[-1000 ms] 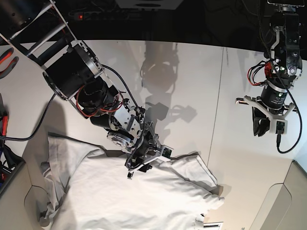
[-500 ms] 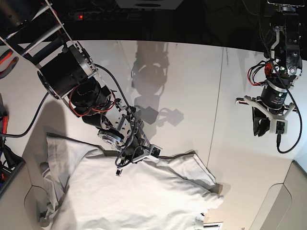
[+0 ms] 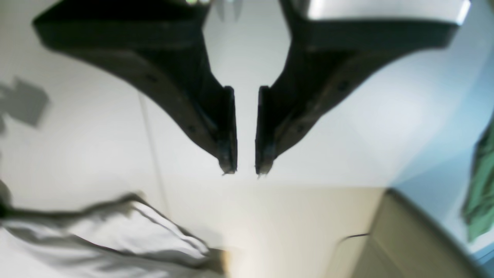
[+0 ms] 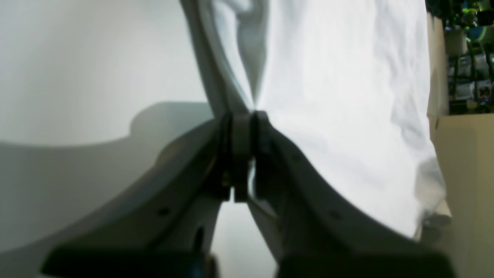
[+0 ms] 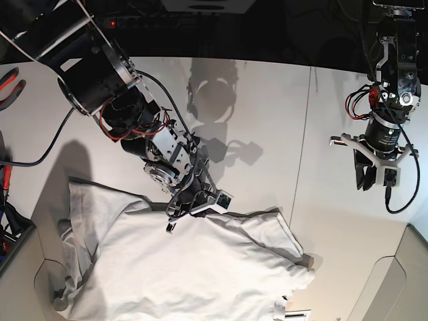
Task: Layout the t-shirt on the table in an organized manner, then fold the t-shirt properly
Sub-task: 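Lift the grasped shirt edge with the right gripper and drag it across the table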
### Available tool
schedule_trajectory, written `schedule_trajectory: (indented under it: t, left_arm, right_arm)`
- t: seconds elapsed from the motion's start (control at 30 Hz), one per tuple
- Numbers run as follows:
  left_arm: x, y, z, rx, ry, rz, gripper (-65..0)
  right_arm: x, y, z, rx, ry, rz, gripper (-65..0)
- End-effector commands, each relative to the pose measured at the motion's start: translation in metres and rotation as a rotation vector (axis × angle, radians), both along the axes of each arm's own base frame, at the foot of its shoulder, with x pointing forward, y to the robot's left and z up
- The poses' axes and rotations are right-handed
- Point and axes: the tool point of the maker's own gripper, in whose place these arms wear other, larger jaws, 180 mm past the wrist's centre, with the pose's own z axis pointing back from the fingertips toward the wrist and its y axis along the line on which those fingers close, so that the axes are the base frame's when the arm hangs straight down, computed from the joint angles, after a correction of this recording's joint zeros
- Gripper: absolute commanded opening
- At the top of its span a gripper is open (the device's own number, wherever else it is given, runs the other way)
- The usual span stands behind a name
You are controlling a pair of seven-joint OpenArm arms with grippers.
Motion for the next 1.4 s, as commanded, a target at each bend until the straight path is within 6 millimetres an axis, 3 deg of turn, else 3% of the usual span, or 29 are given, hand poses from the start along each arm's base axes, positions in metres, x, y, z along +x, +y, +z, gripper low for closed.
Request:
schedule_trajectory:
  t: [0.0, 0.13, 0.27, 0.47, 0.7, 0.9, 1.17, 1.2, 1.27, 1.3, 1.37]
  left_arm:
    - [0.008, 0.008, 0.02, 0.023, -0.069, 0.019, -52.5]
    - [0.016, 0.018, 0.031, 0.033, -0.094, 0.051, -52.5]
    - [0.019, 0.026, 0.039, 0.065, -0.097, 0.038, -52.5]
    - [0.021, 0.036, 0.048, 0.113, -0.099, 0.026, -52.5]
    - [0.021, 0.038, 0.048, 0.119, -0.093, 0.026, -52.5]
    - [0.02, 0.039, 0.045, 0.117, -0.075, 0.03, -52.5]
    - [0.021, 0.038, 0.045, 0.106, -0.077, 0.031, -52.5]
    - [0.02, 0.038, 0.045, 0.106, -0.077, 0.031, -52.5]
    - [0.02, 0.038, 0.045, 0.106, -0.076, 0.031, -52.5]
    - [0.02, 0.038, 0.045, 0.106, -0.076, 0.031, -52.5]
    - [0.02, 0.038, 0.044, 0.106, -0.075, 0.032, -52.5]
  right_arm:
    - [-0.022, 0.006, -0.017, -0.013, 0.08, 0.024, -65.0]
    - [-0.048, 0.023, -0.019, -0.006, 0.074, 0.063, -65.0]
    - [-0.058, 0.033, -0.007, 0.023, 0.065, 0.046, -65.0]
    - [-0.052, 0.03, 0.014, 0.002, 0.172, 0.054, -65.0]
    - [-0.059, 0.034, 0.044, 0.004, 0.291, 0.046, -65.0]
    - [-0.06, 0.018, 0.052, -0.097, 0.312, -0.018, -65.0]
    - [-0.049, 0.029, 0.077, -0.063, 0.231, -0.002, -65.0]
    - [-0.048, 0.031, 0.082, -0.054, 0.221, 0.002, -63.3]
    - [-0.048, 0.037, 0.089, -0.026, 0.214, 0.01, -43.5]
    - [-0.049, 0.041, 0.092, -0.008, 0.214, 0.015, -37.4]
    - [-0.05, 0.051, 0.098, 0.023, 0.214, 0.025, -35.0]
